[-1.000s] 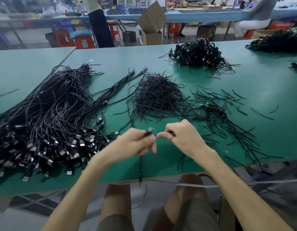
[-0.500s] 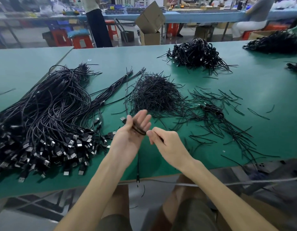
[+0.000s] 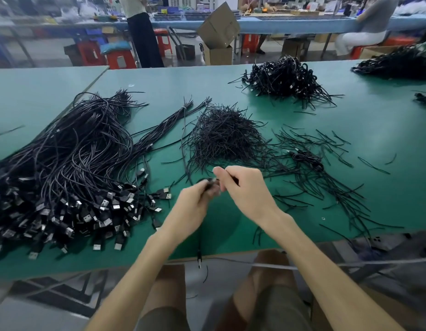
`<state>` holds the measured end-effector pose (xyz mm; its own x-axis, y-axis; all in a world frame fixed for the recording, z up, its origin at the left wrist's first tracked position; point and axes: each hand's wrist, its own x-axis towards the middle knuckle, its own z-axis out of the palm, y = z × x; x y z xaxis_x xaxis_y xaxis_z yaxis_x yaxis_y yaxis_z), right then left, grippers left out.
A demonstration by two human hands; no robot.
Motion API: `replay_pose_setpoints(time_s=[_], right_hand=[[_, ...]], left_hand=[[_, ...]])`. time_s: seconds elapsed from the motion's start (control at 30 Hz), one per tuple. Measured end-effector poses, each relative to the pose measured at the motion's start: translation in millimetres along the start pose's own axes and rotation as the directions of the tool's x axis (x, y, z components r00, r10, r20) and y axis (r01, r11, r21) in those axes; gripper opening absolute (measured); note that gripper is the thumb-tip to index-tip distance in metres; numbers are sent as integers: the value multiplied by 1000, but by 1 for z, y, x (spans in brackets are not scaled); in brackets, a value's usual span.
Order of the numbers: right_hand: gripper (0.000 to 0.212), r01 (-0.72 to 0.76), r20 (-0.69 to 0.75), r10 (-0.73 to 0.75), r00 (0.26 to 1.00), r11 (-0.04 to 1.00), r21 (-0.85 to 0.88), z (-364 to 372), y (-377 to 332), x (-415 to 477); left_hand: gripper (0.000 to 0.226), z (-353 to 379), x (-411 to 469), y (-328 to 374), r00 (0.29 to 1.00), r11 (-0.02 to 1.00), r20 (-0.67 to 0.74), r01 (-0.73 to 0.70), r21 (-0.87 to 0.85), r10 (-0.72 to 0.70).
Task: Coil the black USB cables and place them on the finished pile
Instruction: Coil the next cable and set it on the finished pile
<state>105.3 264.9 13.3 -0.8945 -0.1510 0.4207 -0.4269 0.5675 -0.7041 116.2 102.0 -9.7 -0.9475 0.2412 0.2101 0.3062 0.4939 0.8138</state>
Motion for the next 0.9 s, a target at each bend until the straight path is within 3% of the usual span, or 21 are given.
replay_pose_setpoints(time_s=[0.07, 0.1, 0.17, 0.33, 0.43, 0.5, 0.67, 0.83, 0.9], right_hand=[[50, 24, -35, -23, 999, 999, 43, -2, -6, -3], [49, 27, -29, -25, 999, 998, 61, -1, -7, -6], [45, 19, 28, -22, 999, 996, 87, 5, -8, -15], [39, 21, 150, -28, 988, 999, 44, 17, -5, -24], [44, 51, 169, -39, 985, 996, -69, 9, 6, -21], [48, 69, 181, -38, 983, 983, -172, 0, 13, -17], [52, 10, 178, 36, 983, 967, -253, -21, 15, 0], [34, 94, 287, 27, 957, 913, -398, -25, 7, 4], [26, 99, 334, 58, 941, 895, -435, -25, 3, 2]], left_hand=[[20, -5, 5, -4, 993, 950, -95, 36, -309, -69], [30, -5, 6, -3, 989, 848, -70, 73, -526, -128], [47, 1, 8, 0, 981, 542, 38, 136, -830, -189], [49, -7, 14, 17, 931, 17, 195, 211, -977, -308], [33, -15, 13, 17, 929, -117, 199, 170, -978, -311], [31, -15, 10, 17, 947, -43, 172, 167, -985, -272], [33, -14, 2, 16, 979, 323, 146, 186, -928, -145], [40, -9, -4, 20, 976, 667, 210, 191, -720, -53], [41, -7, -6, 21, 969, 734, 242, 202, -648, -53]])
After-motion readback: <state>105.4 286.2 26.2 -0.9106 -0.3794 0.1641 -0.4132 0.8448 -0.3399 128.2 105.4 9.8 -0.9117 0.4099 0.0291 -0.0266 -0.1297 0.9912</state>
